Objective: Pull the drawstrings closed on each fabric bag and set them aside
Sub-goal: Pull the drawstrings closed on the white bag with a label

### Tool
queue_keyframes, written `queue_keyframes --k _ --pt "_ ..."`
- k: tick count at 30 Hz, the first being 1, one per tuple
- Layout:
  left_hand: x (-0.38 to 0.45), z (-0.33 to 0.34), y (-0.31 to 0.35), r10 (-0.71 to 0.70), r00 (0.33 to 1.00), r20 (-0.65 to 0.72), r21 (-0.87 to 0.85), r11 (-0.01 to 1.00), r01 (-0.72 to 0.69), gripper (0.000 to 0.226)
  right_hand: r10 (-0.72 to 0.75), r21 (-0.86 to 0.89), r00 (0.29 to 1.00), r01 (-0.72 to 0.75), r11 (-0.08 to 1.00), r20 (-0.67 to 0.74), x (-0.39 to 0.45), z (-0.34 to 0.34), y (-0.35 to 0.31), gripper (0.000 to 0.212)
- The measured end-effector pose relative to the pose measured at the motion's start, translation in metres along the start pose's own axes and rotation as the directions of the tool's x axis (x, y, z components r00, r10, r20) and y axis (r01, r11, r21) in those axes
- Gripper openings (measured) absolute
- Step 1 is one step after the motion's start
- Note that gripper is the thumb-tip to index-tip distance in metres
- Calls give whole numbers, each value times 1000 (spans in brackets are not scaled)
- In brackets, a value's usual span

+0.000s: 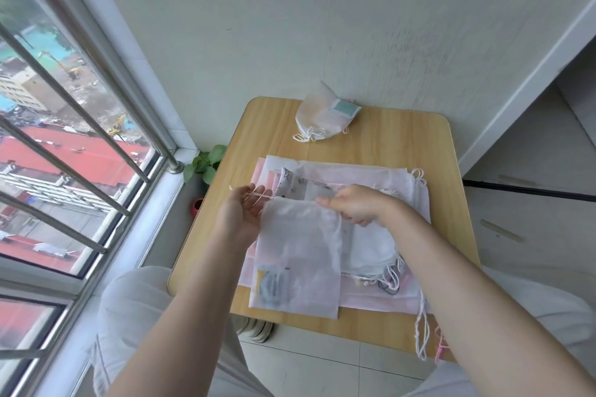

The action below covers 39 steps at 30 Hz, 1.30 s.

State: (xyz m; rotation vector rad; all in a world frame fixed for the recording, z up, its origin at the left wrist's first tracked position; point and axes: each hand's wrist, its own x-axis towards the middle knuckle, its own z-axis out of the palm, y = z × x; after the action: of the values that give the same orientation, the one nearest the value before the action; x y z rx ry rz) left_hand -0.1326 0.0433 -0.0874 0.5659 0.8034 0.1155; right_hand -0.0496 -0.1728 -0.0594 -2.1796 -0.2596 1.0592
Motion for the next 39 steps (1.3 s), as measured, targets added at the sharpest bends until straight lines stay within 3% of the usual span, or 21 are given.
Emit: queue_keyframes --k 2,4,6,8,9,11,14,15,16,17,18,20,23,25,28,30,32,34,35,37,39 --pt "2 -2 -1 11 1000 -16 -100 995 -12 30 31 190 999 -23 982 -42 -2 -5 3 41" --pt "2 -3 0 33 999 -40 -201 979 -40 34 68 237 991 -40 971 -114 -3 -8 4 42" --pt "2 -7 3 41 998 -51 -282 958 -54 35 86 301 984 -35 953 -157 -2 -7 6 31" --pt "2 -9 4 36 998 -44 -254 966 -46 34 94 499 978 11 867 -184 2 -3 7 28" --pt "2 -10 4 48 998 -42 -165 985 -54 32 98 623 977 43 781 -191 5 1 7 27" --pt "0 -12 1 144 989 -36 172 976 -135 26 128 852 974 94 515 -184 7 8 4 24" --pt "-7 -10 -5 308 947 91 634 715 -294 24 120 990 984 126 70 -134 8 18 0 10" --pt "-8 -10 -7 344 930 126 719 614 -325 24 97 992 988 126 -31 -122 8 21 -1 11" --pt "-7 -10 -8 380 912 158 781 516 -351 24 80 991 990 119 -64 -113 8 23 -1 16" --pt "-6 -10 -8 414 889 195 828 417 -376 24 79 994 992 103 -25 -101 7 24 -1 21" --pt "-5 -11 -7 446 864 235 859 320 -399 25 95 992 990 94 82 -102 7 24 1 25" --pt "-1 -15 -6 495 816 297 894 155 -420 27 145 904 972 111 413 -186 8 23 6 29" --pt "3 -19 -6 517 786 340 908 39 -418 26 110 535 906 141 833 -410 9 25 9 35" --pt "3 -15 -9 514 787 342 916 7 -402 26 -26 229 861 165 959 -507 11 29 5 41" --pt "-2 0 -7 514 789 336 898 77 -433 25 -152 49 878 195 980 -454 6 29 -2 24" --pt "-9 14 -3 493 811 314 864 205 -460 25 -198 31 934 217 976 -296 0 31 -8 34" --pt "-19 33 0 396 875 279 730 504 -461 26 -250 -1 957 253 968 -149 -4 39 -16 45" --pt "-30 53 2 255 913 320 463 798 -385 24 -298 -53 953 295 954 -64 -3 51 -21 37" --pt "-35 62 4 205 908 365 335 881 -334 24 -315 -63 948 312 948 -44 -2 55 -23 29" --pt "-37 71 6 173 885 432 265 914 -308 27 -316 -16 948 315 949 -41 -2 58 -26 19" --pt "-31 68 6 192 895 402 471 795 -382 31 -271 96 959 278 956 -85 -2 55 -28 17"
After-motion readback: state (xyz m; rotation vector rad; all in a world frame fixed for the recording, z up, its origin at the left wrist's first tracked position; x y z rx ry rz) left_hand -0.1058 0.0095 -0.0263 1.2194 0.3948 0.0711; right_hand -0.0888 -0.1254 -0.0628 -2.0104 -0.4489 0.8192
